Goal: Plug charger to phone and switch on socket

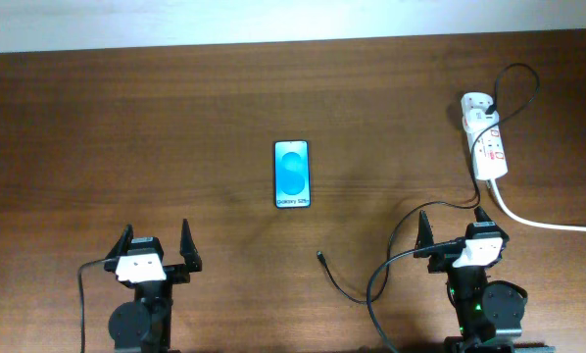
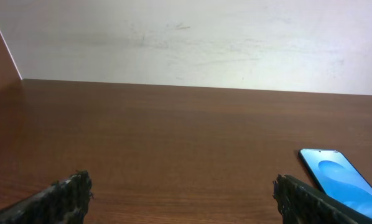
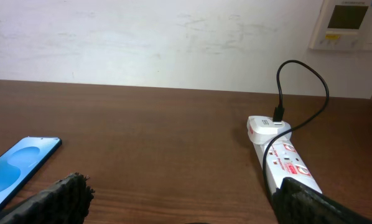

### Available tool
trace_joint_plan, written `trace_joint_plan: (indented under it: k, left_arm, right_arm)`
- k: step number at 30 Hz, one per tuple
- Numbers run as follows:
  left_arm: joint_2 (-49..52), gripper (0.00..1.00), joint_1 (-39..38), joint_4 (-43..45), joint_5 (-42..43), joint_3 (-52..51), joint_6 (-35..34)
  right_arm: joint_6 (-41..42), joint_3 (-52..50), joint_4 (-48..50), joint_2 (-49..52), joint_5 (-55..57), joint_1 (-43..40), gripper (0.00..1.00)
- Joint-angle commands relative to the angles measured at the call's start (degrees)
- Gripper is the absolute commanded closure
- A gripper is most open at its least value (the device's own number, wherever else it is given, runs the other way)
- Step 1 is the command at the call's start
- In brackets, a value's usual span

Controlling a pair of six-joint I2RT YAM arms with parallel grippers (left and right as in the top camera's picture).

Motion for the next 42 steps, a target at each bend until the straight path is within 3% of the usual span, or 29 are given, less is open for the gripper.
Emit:
trace_joint_plan:
  k: [1, 42]
  left_arm:
    - [-0.33, 0.01, 0.31, -0.46, 0.85, -0.07, 0.70]
    - [-0.33, 0.01, 0.33, 0.00, -0.33, -0.07, 0.72]
  right_arm:
    - [0.22, -0.35, -0.26, -0.48, 0.70, 0.42, 0.02]
    - [0.22, -0.35, -0.26, -0.48, 0.70, 0.42, 0.02]
